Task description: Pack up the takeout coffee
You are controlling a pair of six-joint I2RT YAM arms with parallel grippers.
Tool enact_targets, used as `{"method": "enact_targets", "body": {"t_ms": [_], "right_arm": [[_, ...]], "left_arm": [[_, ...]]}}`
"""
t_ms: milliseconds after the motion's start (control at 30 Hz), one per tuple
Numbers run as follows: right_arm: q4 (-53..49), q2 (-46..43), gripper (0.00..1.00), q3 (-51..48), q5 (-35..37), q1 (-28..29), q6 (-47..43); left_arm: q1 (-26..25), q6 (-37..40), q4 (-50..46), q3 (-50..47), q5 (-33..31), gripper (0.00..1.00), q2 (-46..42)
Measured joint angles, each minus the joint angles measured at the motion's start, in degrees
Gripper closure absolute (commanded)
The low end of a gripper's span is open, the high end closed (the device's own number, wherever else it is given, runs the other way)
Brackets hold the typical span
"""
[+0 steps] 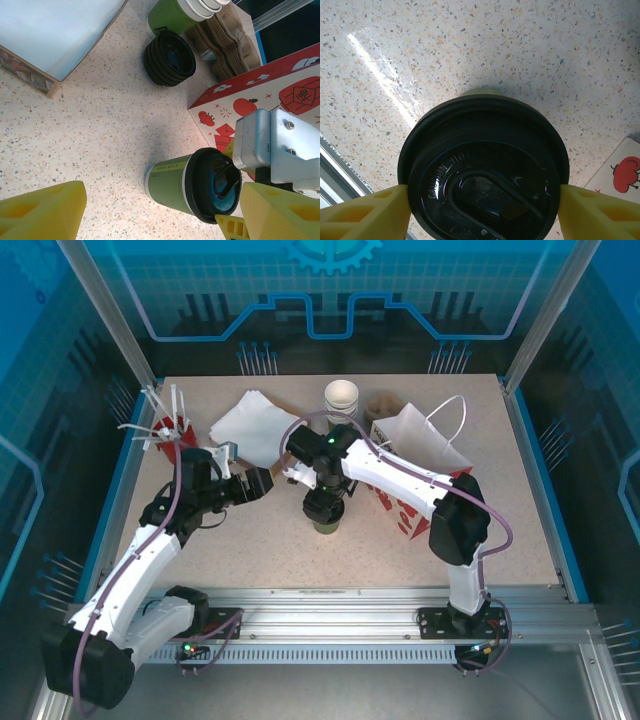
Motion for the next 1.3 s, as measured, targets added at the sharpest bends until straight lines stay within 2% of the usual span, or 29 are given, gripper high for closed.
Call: {"method": "enact_targets", "body": {"t_ms": [333,767,1300], "right_arm": [[0.6,0.0,0.23,-0.7,0.3,0.0,0.0],[1.4,-0.1,0.26,-1.7,0.6,0.0,0.0],[2.1,-1.1,0.53,-2.7,0.6,0.0,-0.4]], "left_arm": [[0.0,-0.1,0.0,0.0,0.0,0.18,0.0],[0.0,-0.1,0.0,-0.3,0.2,0.18,0.0],[0.0,-0.1,0.0,-0.4,0.4,0.18,0.0]]}}
